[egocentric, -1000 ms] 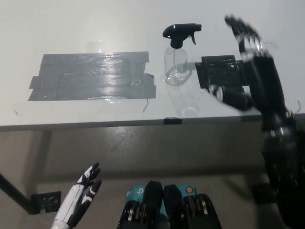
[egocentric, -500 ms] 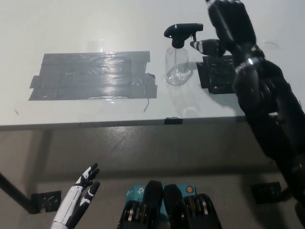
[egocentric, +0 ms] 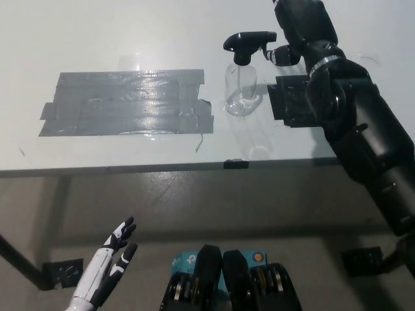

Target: The robot grabs the black lid of the spray bottle on the desk and places it on the black area of the desk

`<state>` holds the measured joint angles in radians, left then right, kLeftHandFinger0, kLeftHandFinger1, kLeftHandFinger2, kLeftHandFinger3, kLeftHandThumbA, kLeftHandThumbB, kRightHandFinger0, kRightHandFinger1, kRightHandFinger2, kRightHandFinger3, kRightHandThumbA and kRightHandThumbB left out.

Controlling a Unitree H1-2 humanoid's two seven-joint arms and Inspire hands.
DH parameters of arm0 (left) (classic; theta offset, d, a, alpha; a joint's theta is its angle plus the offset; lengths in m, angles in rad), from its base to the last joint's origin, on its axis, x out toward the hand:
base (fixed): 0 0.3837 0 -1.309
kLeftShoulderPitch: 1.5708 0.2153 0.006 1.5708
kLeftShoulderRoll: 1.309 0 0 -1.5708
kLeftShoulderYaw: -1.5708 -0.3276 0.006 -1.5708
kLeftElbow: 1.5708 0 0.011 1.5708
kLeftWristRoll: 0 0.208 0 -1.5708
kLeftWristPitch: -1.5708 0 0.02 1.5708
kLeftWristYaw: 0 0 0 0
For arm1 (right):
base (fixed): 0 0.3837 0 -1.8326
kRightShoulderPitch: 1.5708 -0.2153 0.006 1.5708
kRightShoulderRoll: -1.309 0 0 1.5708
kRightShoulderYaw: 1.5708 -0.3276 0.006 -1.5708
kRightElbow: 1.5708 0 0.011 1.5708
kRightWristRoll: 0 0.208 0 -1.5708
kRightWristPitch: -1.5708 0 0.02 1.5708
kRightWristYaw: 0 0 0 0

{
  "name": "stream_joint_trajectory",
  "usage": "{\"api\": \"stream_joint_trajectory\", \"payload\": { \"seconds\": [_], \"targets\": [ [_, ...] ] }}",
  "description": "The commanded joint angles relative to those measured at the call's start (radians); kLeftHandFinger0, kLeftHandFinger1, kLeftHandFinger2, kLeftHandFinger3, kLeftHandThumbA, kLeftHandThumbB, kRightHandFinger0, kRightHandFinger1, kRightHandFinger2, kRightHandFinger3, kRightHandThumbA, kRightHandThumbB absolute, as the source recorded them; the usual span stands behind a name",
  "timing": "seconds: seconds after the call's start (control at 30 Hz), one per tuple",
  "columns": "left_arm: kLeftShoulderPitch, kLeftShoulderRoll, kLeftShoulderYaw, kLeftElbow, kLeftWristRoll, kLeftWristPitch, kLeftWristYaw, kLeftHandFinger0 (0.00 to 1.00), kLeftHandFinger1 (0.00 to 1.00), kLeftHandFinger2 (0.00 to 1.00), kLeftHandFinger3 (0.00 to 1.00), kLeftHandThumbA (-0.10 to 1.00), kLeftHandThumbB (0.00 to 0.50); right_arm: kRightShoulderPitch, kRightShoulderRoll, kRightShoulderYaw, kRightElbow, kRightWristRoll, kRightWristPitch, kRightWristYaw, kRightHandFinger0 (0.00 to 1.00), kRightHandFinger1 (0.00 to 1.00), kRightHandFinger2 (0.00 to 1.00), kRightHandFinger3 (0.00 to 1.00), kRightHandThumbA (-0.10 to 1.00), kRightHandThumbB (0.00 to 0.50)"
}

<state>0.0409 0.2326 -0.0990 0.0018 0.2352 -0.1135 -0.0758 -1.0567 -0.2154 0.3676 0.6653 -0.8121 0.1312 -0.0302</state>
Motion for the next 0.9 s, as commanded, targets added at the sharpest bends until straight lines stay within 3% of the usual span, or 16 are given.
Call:
{"api": "stream_joint_trajectory", "payload": {
  "seconds": [0.0, 0.87],
  "targets": [
    [-0.014, 0.016, 0.008, -0.025, 0.011, -0.017, 0.002, 1.0, 1.0, 1.0, 1.0, 1.0, 0.102, -0.084, -0.002, 0.012, 0.024, -0.013, -0.006, -0.048, 1.0, 1.0, 1.0, 1.0, 0.86, 0.474],
    [-0.045, 0.024, 0.004, -0.019, 0.031, -0.021, 0.001, 1.0, 1.0, 1.0, 1.0, 1.0, 0.088, -0.171, 0.038, 0.038, 0.128, 0.03, -0.008, -0.011, 1.0, 1.0, 1.0, 1.0, 0.93, 0.497]
  ]
}}
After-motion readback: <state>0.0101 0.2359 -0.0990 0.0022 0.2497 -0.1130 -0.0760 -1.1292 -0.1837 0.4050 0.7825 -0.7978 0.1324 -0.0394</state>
